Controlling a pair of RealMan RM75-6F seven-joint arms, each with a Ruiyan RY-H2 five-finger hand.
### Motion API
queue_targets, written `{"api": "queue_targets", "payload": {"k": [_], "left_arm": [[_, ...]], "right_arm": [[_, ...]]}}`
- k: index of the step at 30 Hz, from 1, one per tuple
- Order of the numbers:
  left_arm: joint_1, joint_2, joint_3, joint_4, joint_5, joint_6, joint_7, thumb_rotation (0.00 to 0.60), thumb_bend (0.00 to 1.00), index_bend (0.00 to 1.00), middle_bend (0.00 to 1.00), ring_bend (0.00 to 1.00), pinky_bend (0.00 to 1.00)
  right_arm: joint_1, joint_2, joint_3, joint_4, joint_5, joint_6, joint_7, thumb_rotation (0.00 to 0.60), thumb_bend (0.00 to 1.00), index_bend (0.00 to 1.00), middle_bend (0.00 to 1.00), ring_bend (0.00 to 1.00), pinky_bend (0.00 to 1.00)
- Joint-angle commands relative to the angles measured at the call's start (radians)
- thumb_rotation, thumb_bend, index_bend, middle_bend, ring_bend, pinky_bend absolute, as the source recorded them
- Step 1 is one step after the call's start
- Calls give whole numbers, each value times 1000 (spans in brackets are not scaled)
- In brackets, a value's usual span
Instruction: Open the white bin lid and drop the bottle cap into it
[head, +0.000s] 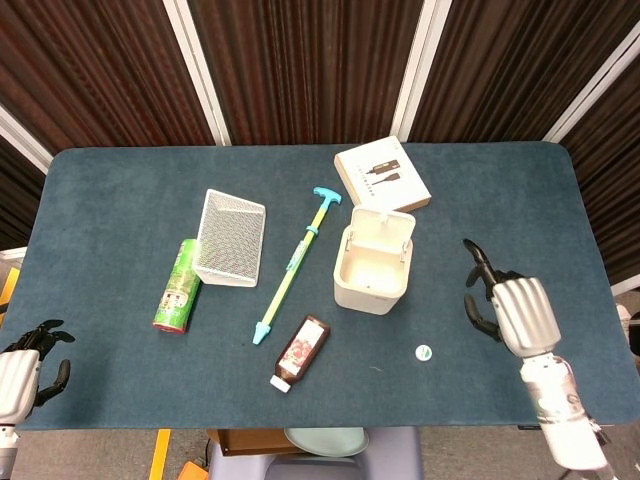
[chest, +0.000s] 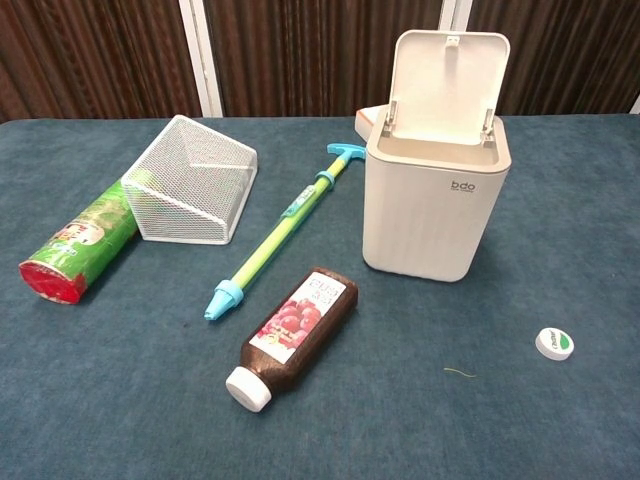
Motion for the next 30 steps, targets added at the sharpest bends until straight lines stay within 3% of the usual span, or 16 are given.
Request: {"api": "queue_targets", "payload": {"k": [1, 4, 6, 9, 12, 16, 22, 26, 30], "left_arm": [[-1, -1, 1, 1, -1, -2, 3, 600, 497, 376, 209, 262, 430], [-2, -1, 1, 0, 0, -3, 5, 600, 497, 375, 209, 263, 431], [-1, -1, 1, 0, 0, -3, 4, 600, 498, 375, 209, 263, 430], [-1, -1, -1, 1, -3, -2, 1, 600, 497, 376, 209, 263, 431], [-1, 1, -1, 1, -4, -3, -3, 600, 496, 376, 208, 263, 430], [-1, 1, 0, 0, 0, -1, -3, 600, 498, 376, 209, 263, 431], [-1, 1, 1, 0, 0, -1, -2, 600, 497, 377, 211, 263, 431], [0, 2, -1, 0, -2, 1, -7, 600, 498, 381, 214, 264, 431], [0, 3, -1, 0, -2, 0, -10, 600, 497, 383, 214, 265, 431]], "right_arm": [[-50, 54, -91, 86, -105, -50, 126, 600, 288, 137, 449, 451, 553], [-59, 15, -121, 196, -156, -69, 173, 600, 236, 217, 374, 268, 347], [-56, -13, -131, 265, -180, -91, 196, 600, 225, 270, 350, 201, 282], [-45, -44, -147, 337, -216, -121, 260, 600, 211, 332, 341, 183, 258], [-37, -76, -149, 387, -238, -134, 306, 600, 210, 366, 345, 230, 261], [-34, -131, -135, 442, -247, -136, 291, 600, 211, 433, 537, 505, 474], [-23, -163, -120, 462, -233, -164, 254, 600, 212, 505, 778, 754, 721], [17, -189, -102, 452, -181, -274, 168, 600, 217, 525, 859, 842, 814], [42, -190, -96, 431, -139, -354, 88, 600, 270, 527, 883, 868, 845]]}}
